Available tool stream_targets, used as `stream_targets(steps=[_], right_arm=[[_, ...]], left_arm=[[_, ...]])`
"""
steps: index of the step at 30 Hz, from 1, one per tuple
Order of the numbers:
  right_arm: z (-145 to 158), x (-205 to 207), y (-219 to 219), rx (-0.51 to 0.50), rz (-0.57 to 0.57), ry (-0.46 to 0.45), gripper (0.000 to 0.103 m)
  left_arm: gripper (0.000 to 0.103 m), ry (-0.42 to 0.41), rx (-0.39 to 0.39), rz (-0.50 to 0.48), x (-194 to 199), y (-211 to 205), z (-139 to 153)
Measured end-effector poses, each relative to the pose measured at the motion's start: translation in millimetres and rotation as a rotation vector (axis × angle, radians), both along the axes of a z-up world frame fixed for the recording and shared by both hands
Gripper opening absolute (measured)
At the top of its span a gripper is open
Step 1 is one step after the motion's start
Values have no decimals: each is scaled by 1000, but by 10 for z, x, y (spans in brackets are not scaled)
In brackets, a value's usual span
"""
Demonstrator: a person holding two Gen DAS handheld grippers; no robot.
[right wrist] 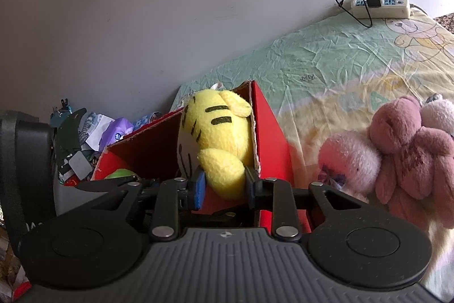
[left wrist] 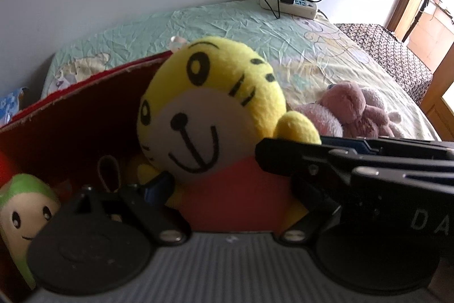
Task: Organize objects
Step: 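Lower the tiger plush into the box and open the right gripper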
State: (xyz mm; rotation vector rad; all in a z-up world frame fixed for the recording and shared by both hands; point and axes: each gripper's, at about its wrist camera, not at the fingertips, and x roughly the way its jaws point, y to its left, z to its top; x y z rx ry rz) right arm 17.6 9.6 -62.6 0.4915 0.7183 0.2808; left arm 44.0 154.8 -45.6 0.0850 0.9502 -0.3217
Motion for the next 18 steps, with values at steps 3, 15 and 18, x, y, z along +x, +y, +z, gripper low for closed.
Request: stream_targets(steps=[3,15,18], right_arm=[[2,-21,-24,20,-4,6,29],[51,-171,-124,66,-18,-21,32],[71,-233,-185,84,-20,-41,32]], left_arm=[[94,-3,6,2,-18,-6,-2],[102,-72,95,53,-172,-141,110],[102,-90,116,75,-235,-108,177]])
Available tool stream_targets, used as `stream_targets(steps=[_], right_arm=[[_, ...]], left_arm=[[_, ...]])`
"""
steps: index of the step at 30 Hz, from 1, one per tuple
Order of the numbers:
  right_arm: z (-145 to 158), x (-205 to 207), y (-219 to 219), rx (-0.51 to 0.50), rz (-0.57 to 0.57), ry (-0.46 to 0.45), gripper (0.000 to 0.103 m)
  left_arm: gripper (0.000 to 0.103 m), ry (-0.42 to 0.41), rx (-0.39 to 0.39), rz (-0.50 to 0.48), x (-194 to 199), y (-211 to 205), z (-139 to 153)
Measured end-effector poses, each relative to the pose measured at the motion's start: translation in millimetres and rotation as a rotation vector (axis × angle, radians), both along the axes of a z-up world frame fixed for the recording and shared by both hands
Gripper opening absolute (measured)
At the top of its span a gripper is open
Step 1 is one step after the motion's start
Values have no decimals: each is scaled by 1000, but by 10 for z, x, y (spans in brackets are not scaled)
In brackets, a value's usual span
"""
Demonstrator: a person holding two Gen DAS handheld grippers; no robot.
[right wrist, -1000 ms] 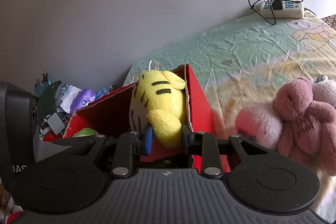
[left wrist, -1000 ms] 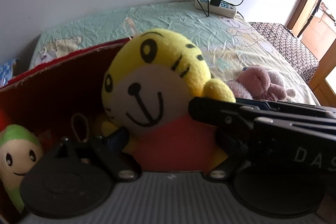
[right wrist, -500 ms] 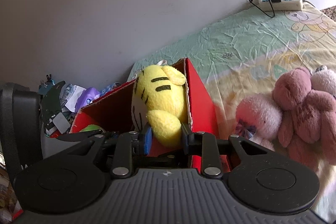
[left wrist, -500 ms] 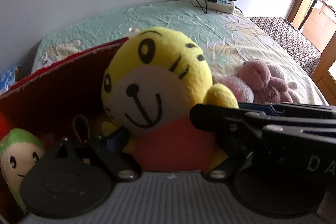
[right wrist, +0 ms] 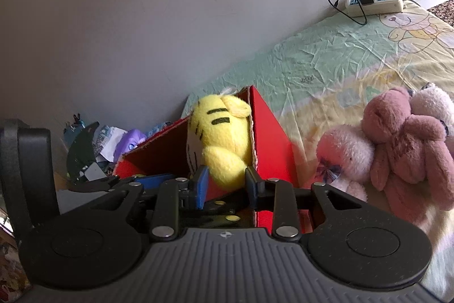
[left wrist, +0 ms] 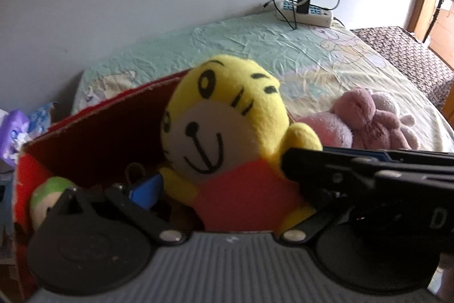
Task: Organize objects
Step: 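Lower the tiger plush into the box and open the right gripper, then move the right gripper to the pink bear plush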
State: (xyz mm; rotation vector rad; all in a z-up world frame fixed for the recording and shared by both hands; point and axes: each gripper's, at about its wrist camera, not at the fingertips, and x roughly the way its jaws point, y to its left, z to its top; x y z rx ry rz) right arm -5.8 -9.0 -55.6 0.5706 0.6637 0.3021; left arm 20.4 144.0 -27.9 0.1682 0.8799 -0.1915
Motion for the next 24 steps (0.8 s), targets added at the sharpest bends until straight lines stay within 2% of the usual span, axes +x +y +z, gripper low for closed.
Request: stream_targets(steps=[11,24], right_arm=[[55,-38,-265,52,60,-26,32],[83,-97,-672,80,178,-20,32]], left_arm=[[102,-18,88,162,-168,11,197],[102,-35,178,340,-459,-272,404]])
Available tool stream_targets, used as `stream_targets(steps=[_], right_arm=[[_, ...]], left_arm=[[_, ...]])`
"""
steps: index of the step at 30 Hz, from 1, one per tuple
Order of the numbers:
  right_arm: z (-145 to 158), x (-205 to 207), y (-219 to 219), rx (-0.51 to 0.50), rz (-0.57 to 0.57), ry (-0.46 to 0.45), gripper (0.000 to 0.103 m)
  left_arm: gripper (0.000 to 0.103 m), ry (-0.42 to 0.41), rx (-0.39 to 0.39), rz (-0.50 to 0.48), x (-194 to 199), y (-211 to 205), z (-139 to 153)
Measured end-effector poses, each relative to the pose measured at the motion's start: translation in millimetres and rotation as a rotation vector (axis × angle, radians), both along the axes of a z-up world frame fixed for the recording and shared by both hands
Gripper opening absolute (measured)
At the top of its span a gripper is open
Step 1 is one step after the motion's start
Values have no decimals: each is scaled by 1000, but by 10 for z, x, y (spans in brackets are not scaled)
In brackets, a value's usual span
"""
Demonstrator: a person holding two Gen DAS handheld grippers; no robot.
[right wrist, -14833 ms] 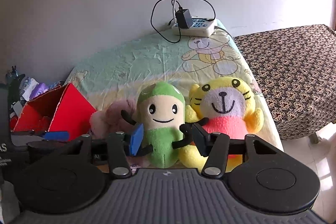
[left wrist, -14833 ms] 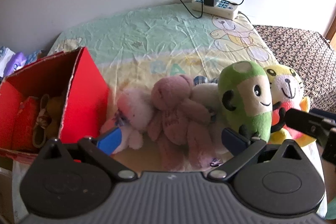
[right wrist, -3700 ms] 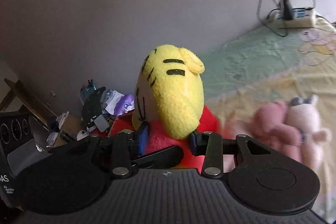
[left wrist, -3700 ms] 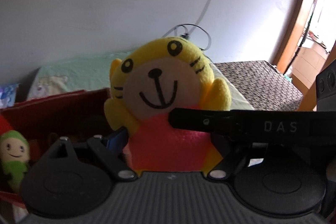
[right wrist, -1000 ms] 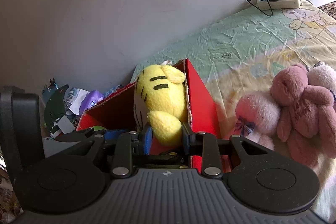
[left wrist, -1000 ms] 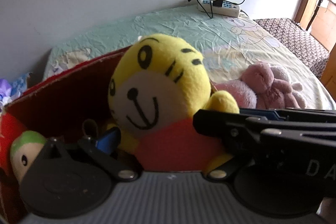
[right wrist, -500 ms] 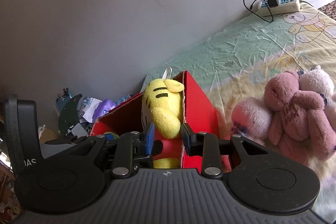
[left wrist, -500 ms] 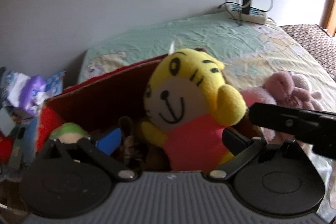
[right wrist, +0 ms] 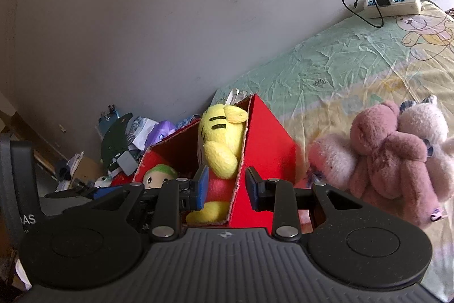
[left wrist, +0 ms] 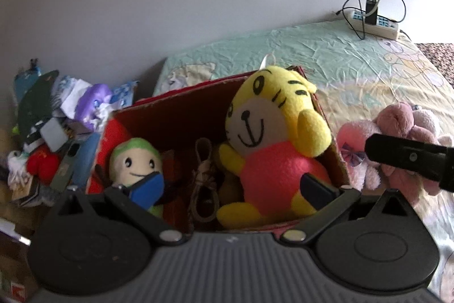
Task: Organize objects
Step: 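Move the right gripper to the pink bear plush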
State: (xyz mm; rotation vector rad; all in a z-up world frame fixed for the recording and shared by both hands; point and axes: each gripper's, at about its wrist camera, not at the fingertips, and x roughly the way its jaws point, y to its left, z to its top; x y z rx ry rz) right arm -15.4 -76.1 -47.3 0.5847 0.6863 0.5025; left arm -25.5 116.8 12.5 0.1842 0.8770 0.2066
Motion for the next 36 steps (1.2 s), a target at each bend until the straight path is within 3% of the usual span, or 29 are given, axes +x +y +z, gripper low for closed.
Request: stream_targets(steps=[14,26,36], right_arm=[[-126,-161,-619,-5,24,32,33],[-368,-256,-1350,-17,-107,109,33],[-519,-202,-1615,5,-141,137,33]], left_arm=[[102,-1,-23,28,-181,-586,47],[102,23,-94,-124,-161,-1265,-102],[99,132,-189,-193,94,-1573,-479]])
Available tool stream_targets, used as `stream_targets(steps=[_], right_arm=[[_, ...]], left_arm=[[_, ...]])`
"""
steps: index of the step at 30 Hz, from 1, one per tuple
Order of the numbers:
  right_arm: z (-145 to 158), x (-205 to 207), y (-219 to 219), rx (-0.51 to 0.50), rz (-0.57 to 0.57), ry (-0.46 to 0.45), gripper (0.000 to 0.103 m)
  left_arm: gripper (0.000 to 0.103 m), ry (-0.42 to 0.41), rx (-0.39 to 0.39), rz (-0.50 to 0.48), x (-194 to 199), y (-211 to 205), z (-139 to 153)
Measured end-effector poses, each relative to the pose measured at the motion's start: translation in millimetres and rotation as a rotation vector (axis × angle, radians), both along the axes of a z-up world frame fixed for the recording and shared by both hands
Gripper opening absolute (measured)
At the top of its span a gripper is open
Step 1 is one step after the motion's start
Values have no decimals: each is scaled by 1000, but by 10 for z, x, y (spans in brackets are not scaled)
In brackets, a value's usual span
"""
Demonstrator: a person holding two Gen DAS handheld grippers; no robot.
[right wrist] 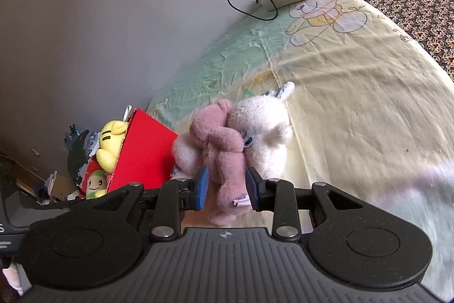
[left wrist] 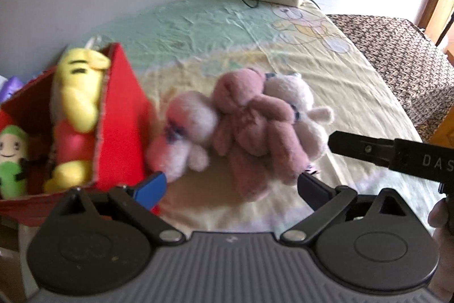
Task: Organize objects
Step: 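Move the right gripper to the pink bear plush, then close the right gripper on the pink bear plush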
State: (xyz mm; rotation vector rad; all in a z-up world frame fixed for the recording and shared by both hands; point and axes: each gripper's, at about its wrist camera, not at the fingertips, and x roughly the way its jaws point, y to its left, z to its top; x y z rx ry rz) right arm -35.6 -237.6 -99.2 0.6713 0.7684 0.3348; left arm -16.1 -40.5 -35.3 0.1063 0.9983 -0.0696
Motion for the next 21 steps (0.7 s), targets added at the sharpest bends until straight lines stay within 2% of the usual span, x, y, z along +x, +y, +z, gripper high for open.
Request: stream_targets(steps=[4,12,21], right_arm=[[-30,116,5,16,25,-3,32],[-149,378,235,-7,126,18,33],[-272,544,291,-34,103,43,36]], left_arm=[[98,0,15,6,140,-25,-120],[97,47,-6,24,372,36,-316],[95,93,-14,60,551,181,-515]])
